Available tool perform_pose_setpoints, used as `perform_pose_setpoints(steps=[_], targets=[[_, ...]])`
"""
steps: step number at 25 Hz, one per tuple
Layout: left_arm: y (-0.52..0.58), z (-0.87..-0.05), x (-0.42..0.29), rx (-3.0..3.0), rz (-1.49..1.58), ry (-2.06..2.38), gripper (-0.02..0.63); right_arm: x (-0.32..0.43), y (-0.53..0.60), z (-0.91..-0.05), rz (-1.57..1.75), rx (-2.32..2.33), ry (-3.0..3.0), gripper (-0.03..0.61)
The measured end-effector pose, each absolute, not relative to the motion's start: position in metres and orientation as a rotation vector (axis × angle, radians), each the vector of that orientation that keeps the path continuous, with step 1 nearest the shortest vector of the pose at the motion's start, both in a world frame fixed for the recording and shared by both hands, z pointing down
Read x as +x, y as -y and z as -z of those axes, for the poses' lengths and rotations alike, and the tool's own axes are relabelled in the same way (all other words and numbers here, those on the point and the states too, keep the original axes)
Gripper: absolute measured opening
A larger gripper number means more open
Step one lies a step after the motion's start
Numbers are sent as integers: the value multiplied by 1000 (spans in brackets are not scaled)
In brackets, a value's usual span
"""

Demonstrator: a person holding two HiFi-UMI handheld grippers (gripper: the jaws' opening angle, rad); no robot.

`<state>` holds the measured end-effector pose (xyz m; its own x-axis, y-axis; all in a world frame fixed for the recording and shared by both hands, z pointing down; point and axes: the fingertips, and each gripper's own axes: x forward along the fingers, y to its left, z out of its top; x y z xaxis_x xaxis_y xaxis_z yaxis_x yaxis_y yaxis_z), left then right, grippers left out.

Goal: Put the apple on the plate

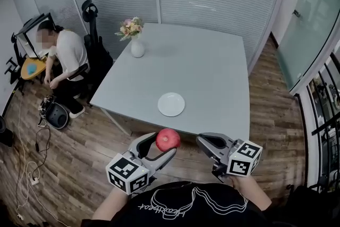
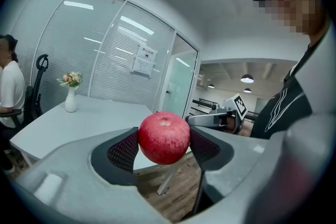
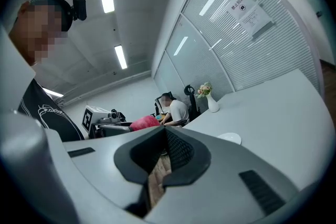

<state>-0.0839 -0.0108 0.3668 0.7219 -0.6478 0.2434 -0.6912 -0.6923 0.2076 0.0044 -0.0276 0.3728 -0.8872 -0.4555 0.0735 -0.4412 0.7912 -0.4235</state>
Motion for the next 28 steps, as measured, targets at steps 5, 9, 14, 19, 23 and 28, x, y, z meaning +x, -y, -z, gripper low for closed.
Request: perform_pose_setpoints(steps=[5,9,14,19,23,28], targets=[[41,-368,-106,2669,-210,1027,305,-15,50,-373,673,-794,-2928,9],[55,-368,-110,2688,-195,1019,305,-17,57,-379,674,-831,-2940,9],[75,-370,-105,2685,-189,1014,305,-11,73,-378,712,-807,-2902,9],[103,-381,-99,2639,-207,1007,305,-4,101,-379,723,-793,-2903,9],[128,-389,-96,2624,-239,1024,305,0,128,-388,751,-803,-2913,9],[166,-405,-90,2588,-276,1033,305,8,164,-399,798,-813,-2920,9]])
